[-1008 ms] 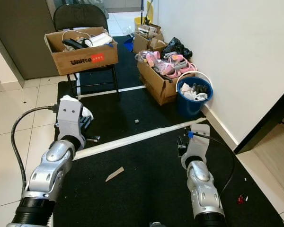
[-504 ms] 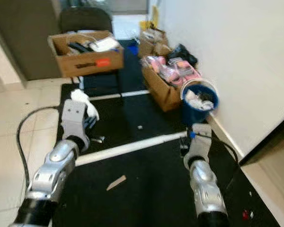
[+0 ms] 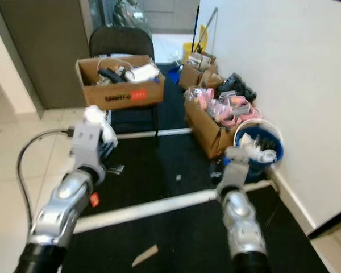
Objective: Picking trash to rubbish bin
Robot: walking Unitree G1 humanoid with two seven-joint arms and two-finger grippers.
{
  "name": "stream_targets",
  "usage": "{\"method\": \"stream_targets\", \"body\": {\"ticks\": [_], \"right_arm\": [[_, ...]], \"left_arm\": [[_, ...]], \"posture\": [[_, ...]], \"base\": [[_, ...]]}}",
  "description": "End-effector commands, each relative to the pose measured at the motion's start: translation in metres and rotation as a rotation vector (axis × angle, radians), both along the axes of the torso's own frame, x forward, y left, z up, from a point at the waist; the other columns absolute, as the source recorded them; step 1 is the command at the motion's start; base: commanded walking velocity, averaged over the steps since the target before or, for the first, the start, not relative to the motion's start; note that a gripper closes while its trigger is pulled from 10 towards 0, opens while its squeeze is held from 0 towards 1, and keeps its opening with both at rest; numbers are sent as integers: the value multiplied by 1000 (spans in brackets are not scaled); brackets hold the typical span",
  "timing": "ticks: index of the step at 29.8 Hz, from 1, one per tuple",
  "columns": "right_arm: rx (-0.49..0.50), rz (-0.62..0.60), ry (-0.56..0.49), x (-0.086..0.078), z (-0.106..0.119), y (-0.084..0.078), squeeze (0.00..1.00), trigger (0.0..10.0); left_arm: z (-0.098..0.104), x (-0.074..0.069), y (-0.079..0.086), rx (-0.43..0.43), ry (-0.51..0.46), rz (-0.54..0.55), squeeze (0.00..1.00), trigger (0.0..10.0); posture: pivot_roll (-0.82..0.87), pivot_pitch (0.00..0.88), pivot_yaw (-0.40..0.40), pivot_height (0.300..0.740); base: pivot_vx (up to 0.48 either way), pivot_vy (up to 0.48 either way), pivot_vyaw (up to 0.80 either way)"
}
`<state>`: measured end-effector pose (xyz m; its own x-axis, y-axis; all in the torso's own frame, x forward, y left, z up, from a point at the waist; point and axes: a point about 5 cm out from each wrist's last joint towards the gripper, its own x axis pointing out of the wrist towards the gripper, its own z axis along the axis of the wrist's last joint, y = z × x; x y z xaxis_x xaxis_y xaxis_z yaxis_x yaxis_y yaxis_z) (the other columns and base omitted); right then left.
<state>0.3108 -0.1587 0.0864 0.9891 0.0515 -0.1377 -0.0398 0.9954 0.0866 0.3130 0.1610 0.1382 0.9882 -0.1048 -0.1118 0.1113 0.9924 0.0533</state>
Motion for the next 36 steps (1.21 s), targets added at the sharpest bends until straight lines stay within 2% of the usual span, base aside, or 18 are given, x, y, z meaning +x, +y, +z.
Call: {"method": "stream_targets", "body": {"ticks": [1,36], "right_arm": [[3,-26,20,-2,-4,-9,0,10000],[20,28,6,8,1,-2,0,10000]], "left_arm": [[-2,0,-2,2,9,-8,0,10000],[-3,-2,-3,-11,11,6,0,10000]], "posture": [[-59,75,-22,740],[-61,82,-34,740]], "base": [[454,0,0],[449,0,0]]}}
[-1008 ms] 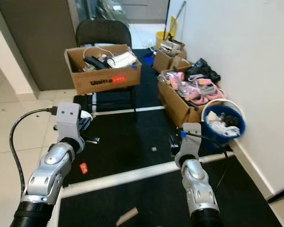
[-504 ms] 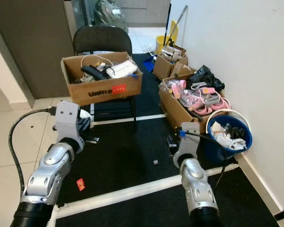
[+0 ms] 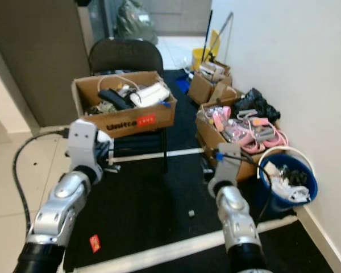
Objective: Picking trash to rubbish bin
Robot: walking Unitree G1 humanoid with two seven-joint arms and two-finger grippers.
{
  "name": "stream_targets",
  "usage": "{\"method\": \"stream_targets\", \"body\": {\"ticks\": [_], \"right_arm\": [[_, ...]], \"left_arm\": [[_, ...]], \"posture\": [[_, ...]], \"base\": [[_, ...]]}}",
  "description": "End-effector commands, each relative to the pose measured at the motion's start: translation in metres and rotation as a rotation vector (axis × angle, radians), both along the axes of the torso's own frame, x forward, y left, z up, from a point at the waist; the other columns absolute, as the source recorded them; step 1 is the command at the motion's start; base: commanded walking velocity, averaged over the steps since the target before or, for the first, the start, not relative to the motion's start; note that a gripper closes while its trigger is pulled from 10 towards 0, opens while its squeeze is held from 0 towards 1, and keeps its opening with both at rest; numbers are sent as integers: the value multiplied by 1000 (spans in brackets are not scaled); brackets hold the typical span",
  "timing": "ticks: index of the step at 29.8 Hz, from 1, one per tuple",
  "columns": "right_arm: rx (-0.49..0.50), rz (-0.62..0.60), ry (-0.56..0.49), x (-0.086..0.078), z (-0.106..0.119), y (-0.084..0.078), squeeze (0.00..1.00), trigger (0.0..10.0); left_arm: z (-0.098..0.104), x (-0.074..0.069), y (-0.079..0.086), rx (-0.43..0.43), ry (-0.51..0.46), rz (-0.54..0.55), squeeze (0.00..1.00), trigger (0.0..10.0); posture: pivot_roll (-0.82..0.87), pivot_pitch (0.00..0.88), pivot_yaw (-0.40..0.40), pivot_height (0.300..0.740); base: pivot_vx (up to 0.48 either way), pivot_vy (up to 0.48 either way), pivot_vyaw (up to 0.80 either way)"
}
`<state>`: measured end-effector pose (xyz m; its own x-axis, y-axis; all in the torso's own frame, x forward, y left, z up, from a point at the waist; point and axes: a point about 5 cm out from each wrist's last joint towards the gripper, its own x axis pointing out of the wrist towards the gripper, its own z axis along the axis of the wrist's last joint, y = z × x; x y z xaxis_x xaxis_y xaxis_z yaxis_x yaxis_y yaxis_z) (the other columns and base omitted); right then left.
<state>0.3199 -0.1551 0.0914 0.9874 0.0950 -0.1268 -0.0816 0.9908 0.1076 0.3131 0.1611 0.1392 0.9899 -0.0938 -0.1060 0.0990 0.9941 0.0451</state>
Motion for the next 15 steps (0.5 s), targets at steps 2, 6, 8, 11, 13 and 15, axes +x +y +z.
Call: {"method": "stream_targets", "body": {"ticks": [2,6,8,11,13,15], "right_arm": [[-2,-10,15,0,-3,-5,0,10000],[-2,-8,15,1,-3,-5,0,10000],[-2,-7,13,2,-2,-4,0,10000],[1,-2,3,4,2,-3,0,10000],[2,-1,2,4,2,-3,0,10000],[2,-1,2,4,1,-3,0,10000]], "left_arm": [[-4,-2,-3,-2,15,-4,0,10000],[-3,-1,-2,-2,14,0,0,10000],[-3,-1,-2,-1,14,1,0,10000],[-3,-1,-3,-2,13,1,0,10000],[-3,-1,-3,-3,13,1,0,10000],[-4,-2,-3,-2,14,0,0,10000]], "posture": [[-62,82,-35,740],[-62,80,-35,740],[-62,82,-35,740],[-63,82,-36,740],[-63,82,-36,740],[-63,84,-35,740]], "base": [[446,0,0],[443,0,0],[444,0,0],[441,0,0],[439,0,0],[441,0,0]]}}
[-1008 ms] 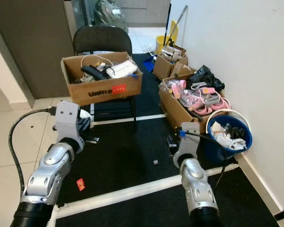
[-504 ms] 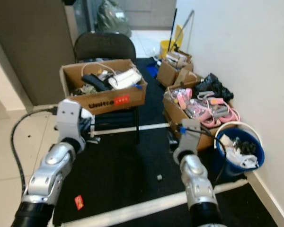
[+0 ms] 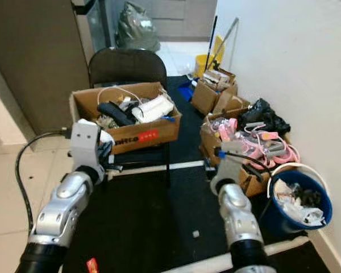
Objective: Picking trash to rubbish bin
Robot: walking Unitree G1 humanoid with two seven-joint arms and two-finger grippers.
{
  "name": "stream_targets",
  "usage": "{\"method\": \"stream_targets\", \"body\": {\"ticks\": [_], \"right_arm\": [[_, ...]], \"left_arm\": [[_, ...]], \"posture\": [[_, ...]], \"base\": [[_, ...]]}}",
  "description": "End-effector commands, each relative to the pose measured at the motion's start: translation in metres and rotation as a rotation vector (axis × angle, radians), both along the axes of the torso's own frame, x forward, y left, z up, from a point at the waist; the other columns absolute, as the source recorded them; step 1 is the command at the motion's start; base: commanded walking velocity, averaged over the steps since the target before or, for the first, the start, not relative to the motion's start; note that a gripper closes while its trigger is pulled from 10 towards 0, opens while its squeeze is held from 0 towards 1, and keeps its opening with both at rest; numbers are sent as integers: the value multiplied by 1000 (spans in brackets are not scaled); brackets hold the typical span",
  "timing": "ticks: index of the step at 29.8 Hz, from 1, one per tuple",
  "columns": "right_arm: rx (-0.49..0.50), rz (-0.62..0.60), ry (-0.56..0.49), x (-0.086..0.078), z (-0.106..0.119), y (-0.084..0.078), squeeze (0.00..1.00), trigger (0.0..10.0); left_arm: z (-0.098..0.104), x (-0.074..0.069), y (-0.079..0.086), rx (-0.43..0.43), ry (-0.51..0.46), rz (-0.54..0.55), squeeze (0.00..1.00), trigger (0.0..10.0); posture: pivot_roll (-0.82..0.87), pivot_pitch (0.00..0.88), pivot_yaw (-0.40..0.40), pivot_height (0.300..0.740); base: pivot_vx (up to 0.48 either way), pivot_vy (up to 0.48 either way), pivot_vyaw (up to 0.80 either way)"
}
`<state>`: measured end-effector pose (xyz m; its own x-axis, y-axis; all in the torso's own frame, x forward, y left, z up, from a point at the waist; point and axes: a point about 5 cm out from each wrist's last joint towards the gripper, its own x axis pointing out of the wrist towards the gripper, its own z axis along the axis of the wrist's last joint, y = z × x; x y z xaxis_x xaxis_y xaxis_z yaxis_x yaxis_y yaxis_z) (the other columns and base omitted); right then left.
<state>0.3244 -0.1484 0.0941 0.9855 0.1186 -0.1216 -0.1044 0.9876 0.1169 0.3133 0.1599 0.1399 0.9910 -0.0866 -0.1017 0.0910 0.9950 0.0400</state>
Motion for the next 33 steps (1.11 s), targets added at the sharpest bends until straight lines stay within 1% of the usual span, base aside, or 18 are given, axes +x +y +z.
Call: {"method": "stream_targets", "body": {"ticks": [1,11,33], "right_arm": [[-7,-23,6,-1,-1,-9,0,10000],[-6,-15,2,0,0,-7,0,10000],[-9,4,-3,4,2,-3,0,10000]], "left_arm": [[-4,-2,-2,4,18,-8,0,10000],[-4,-3,-2,0,19,-6,0,10000],[-2,-1,0,22,15,-11,0,10000]], "posture": [[-61,83,-36,740],[-61,83,-39,740],[-56,84,-37,740]], "base": [[439,0,0],[441,0,0],[440,0,0]]}}
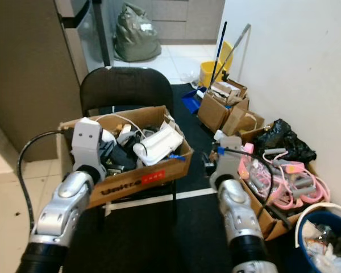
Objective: Picking trash to rubbish bin
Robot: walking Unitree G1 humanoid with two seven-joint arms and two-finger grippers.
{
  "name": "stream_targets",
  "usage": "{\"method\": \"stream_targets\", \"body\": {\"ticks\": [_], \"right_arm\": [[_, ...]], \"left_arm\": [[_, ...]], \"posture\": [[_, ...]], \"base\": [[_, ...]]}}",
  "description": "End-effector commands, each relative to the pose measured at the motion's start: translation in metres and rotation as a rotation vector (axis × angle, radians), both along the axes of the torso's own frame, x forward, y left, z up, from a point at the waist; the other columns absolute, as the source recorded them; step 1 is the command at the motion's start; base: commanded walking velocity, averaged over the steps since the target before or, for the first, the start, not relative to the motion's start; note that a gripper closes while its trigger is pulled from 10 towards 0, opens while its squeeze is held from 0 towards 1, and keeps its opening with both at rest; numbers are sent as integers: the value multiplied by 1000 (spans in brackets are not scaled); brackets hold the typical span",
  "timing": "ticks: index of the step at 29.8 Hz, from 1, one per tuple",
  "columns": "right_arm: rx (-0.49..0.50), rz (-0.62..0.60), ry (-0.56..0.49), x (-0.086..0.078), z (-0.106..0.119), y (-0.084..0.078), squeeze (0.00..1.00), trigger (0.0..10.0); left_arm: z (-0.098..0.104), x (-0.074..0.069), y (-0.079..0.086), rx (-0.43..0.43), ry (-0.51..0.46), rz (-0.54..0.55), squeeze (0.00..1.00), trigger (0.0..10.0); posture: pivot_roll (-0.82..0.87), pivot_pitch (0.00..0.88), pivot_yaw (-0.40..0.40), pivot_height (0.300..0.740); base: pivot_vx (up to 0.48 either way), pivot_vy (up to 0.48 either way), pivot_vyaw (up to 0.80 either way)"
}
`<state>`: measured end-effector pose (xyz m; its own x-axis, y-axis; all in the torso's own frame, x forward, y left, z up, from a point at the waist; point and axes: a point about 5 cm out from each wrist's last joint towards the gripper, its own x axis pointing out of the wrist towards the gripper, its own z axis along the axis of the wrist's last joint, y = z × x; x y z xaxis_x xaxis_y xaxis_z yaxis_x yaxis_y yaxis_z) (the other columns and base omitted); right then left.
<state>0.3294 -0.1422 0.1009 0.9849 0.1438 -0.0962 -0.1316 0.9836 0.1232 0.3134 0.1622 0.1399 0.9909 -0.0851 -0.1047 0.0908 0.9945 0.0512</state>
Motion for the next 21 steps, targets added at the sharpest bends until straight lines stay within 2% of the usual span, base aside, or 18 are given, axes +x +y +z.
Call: {"method": "stream_targets", "body": {"ticks": [1,9,11,12,13,14,16,18,21], "right_arm": [[-17,-18,19,-1,-4,-9,0,10000],[-12,45,14,0,-2,-3,0,10000],[-41,154,-1,-2,0,7,0,10000],[-41,154,-1,-2,0,7,0,10000],[-101,303,-15,-6,2,22,0,10000],[-101,303,-15,-6,2,22,0,10000],[-143,394,-23,-10,3,30,0,10000],[-164,405,-26,-9,3,32,0,10000],[-159,391,-24,-8,2,32,0,10000]], "left_arm": [[-2,-1,-2,11,12,-11,0,10000],[-4,-3,6,26,26,32,0,10000],[-6,-3,8,25,34,43,0,10000],[-6,-3,8,25,34,43,0,10000],[-8,-3,8,32,52,43,0,10000],[-8,-3,8,32,52,43,0,10000],[-12,-3,8,50,84,35,0,10000],[-15,-4,7,74,101,26,0,10000],[-19,-5,8,110,143,29,0,10000]], "posture": [[-56,84,-37,740],[-49,82,-41,740],[-49,81,-39,740],[-49,81,-39,740],[-49,82,-38,740],[-49,82,-38,740],[-49,81,-38,740],[-50,83,-38,740],[-50,83,-38,740]], "base": [[442,0,0],[432,0,0],[424,0,0],[424,0,0],[424,0,0],[424,0,0],[414,0,0],[349,0,0],[0,0,0]]}}
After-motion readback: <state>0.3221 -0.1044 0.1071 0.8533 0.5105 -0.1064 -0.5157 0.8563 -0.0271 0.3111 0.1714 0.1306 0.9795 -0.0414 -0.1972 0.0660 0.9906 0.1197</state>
